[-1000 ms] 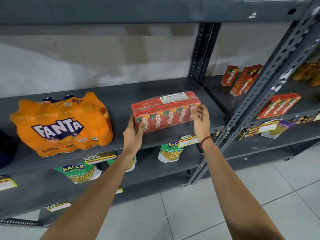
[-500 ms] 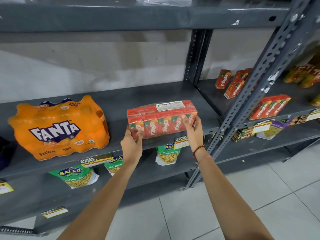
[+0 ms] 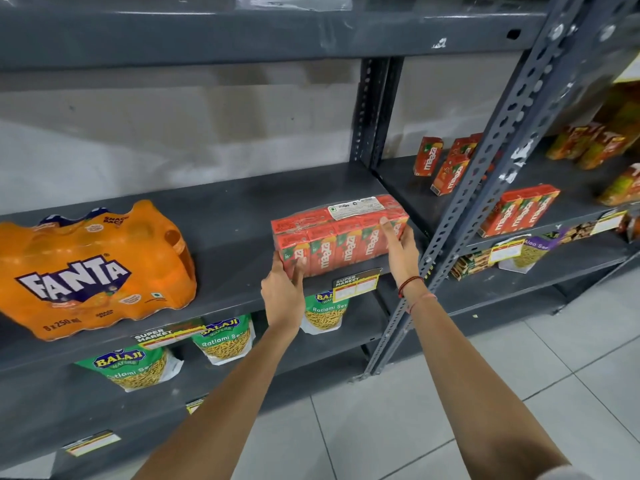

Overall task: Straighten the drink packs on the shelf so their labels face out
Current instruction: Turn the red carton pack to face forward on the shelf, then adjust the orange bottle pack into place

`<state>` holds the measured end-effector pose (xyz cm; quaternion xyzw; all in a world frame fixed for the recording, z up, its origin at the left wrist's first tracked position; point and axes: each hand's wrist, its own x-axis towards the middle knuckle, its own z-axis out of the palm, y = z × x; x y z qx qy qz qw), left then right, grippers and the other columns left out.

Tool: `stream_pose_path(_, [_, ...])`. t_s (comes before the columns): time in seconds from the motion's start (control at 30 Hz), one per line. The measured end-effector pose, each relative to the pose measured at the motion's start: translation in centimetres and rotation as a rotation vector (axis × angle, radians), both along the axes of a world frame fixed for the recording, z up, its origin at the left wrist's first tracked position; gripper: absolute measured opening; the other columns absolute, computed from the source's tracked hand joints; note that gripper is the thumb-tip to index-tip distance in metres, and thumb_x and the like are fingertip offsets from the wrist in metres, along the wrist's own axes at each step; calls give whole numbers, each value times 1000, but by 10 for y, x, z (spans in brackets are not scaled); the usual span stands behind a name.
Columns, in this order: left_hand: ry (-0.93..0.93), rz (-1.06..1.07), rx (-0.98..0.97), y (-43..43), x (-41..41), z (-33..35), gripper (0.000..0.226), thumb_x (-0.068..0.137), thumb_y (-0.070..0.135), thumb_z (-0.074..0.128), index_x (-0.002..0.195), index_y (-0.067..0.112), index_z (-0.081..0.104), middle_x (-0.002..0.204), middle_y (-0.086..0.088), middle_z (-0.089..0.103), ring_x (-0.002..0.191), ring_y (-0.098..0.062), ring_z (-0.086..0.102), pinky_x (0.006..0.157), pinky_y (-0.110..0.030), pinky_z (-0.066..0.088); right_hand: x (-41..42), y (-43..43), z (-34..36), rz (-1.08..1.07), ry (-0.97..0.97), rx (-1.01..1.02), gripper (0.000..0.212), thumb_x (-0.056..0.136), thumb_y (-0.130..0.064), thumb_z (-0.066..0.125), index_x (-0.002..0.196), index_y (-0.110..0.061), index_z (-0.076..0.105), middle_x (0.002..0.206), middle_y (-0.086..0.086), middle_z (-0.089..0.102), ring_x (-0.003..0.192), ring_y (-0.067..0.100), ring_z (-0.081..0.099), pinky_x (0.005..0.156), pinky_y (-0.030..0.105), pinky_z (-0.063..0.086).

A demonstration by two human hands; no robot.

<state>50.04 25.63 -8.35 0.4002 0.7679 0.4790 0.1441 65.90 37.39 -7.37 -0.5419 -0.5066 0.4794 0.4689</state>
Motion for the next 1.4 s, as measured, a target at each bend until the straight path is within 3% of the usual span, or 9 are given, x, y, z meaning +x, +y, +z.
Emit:
stream_pose_path(0.4, [-20, -51, 4, 5, 5, 1, 42, 94, 33, 48, 123, 4, 51, 101, -11, 70, 88, -27, 68, 79, -43, 57, 11, 1, 5, 2, -72, -5, 58, 90, -49, 50, 134, -14, 39, 115, -3, 48, 104, 14, 45, 93, 27, 32])
stream_pose_path(0.47, [-65, -107, 3, -3, -4, 5, 38, 94, 29, 50, 123, 5, 51, 110, -10, 68, 98, -25, 66, 81, -32, 56, 8, -4, 6, -25, -93, 13, 60, 89, -52, 51, 134, -14, 40, 121, 1, 51, 107, 15, 47, 98, 30, 36])
stream_pose_path(0.57, [-144, -125, 24, -27, -19, 8, 48, 92, 29, 52, 132, 4, 45, 129, -9, 60, 117, -22, 59, 91, -23, 47, -5, -21, -3, -181, -143, 130, 73, 84, -57, 52, 135, -8, 39, 129, 11, 50, 119, 23, 49, 106, 41, 39])
stream_pose_path(0.67, [-155, -84, 61, -68, -48, 2, 44, 91, 32, 53, 129, 9, 51, 127, -3, 61, 112, -10, 57, 92, -17, 43, -40, -62, -6, -287, -222, 332, 59, 90, -42, 52, 133, -3, 43, 132, 18, 45, 124, 28, 44, 105, 28, 34])
stream_pose_path(0.8, [-119, 128, 136, -132, -111, -10, 33, 92, 35, 52, 111, 11, 63, 103, -1, 69, 95, -15, 65, 78, -19, 48, -117, -121, -4, -60, -164, 532, 49, 90, -42, 51, 125, -8, 49, 131, 12, 45, 123, 26, 44, 104, 43, 41])
stream_pose_path(0.93, [-84, 501, 326, -180, -169, 0, 25, 93, 23, 53, 104, 2, 61, 93, -5, 63, 76, 4, 57, 69, -6, 42, -197, -162, 2, 271, -62, 457, 55, 85, -50, 54, 126, -15, 47, 127, 3, 46, 117, 19, 49, 95, 33, 48])
stream_pose_path(1.03, [-67, 648, 393, -197, -214, 2, 38, 91, 27, 56, 118, 1, 50, 108, -6, 49, 92, -8, 51, 79, -5, 39, -239, -173, 1, 422, -107, 401, 60, 82, -49, 59, 129, -14, 44, 128, 2, 47, 117, 14, 47, 97, 35, 47])
stream_pose_path(1.17, [-231, 403, 198, -198, -260, -4, 79, 83, 47, 61, 145, 15, 24, 147, -6, 35, 132, -18, 38, 108, -32, 34, -259, -172, 0, 446, -157, 351, 59, 82, -35, 69, 129, -9, 44, 127, 11, 51, 109, 14, 50, 88, 32, 50])
stream_pose_path(1.4, [-103, 299, 74, -186, -248, -2, 69, 79, 46, 66, 135, 16, 40, 128, -6, 59, 102, -13, 56, 87, -29, 48, -246, -149, -6, 425, -197, 369, 54, 83, -32, 68, 126, -6, 47, 121, 14, 55, 107, 21, 57, 85, 32, 53])
